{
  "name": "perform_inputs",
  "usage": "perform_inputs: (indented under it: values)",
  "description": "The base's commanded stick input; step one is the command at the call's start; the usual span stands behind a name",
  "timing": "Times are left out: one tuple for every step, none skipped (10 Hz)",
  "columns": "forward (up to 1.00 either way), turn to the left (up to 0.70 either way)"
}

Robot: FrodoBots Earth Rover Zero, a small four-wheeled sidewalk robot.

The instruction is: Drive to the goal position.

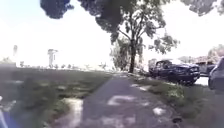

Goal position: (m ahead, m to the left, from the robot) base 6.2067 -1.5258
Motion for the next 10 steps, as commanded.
perform_inputs:
  values:
    - [0.70, 0.00]
    - [0.70, 0.00]
    - [0.70, 0.00]
    - [0.70, 0.00]
    - [0.70, 0.00]
    - [0.70, 0.21]
    - [0.70, 0.15]
    - [0.70, 0.00]
    - [0.70, 0.00]
    - [0.70, 0.00]
